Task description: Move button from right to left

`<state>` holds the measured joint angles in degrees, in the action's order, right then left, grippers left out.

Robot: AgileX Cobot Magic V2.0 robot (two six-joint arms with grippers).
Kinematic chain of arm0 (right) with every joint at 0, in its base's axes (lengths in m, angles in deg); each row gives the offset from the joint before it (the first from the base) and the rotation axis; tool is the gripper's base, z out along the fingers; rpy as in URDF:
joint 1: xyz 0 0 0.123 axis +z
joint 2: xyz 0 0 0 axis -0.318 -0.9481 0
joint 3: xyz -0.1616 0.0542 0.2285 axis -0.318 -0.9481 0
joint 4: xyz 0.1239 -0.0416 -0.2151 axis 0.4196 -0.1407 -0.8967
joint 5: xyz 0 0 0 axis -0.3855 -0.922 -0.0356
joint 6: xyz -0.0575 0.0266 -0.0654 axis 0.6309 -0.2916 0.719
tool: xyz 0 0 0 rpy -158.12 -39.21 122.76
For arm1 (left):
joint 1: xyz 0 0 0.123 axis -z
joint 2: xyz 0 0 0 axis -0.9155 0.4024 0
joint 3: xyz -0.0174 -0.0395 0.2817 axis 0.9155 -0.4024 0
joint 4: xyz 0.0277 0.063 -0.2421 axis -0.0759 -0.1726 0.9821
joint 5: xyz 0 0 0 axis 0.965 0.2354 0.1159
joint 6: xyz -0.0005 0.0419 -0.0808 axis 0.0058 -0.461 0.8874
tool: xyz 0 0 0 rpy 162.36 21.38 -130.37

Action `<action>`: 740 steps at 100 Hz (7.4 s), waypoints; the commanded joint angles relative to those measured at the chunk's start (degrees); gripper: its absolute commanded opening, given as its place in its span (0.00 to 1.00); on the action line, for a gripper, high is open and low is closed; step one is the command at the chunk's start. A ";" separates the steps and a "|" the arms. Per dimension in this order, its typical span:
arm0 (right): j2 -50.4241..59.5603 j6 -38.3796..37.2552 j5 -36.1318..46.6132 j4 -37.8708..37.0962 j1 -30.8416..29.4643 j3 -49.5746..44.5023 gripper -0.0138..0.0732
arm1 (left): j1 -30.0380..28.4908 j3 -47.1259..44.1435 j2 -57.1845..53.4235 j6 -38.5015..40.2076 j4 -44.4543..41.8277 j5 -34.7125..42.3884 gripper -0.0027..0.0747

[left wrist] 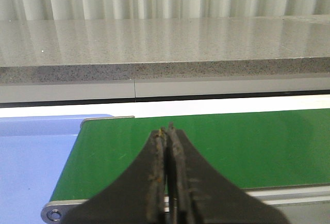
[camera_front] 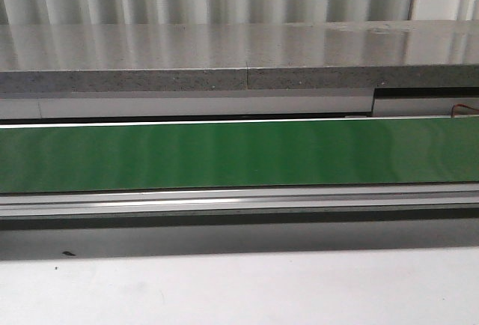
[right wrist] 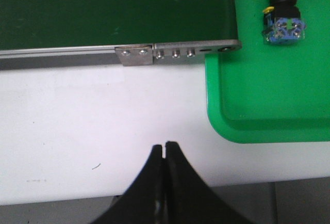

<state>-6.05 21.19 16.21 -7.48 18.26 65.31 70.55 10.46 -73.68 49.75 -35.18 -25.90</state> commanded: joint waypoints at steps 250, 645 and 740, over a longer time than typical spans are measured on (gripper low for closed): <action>-41.25 10.87 -1.98 1.68 -23.90 30.29 0.43 | 0.31 -2.25 -1.87 0.27 0.33 4.46 0.01; 31.36 11.96 28.91 9.95 -1.18 -18.72 0.10 | 0.42 27.26 17.24 0.55 -1.04 -19.54 0.01; 31.36 11.96 28.91 9.95 -1.18 -18.72 0.10 | 0.66 46.95 58.65 -2.25 17.01 -33.29 0.87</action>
<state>25.37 32.69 40.65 2.22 16.94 45.14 70.55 53.04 -17.80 47.16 -21.53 -58.34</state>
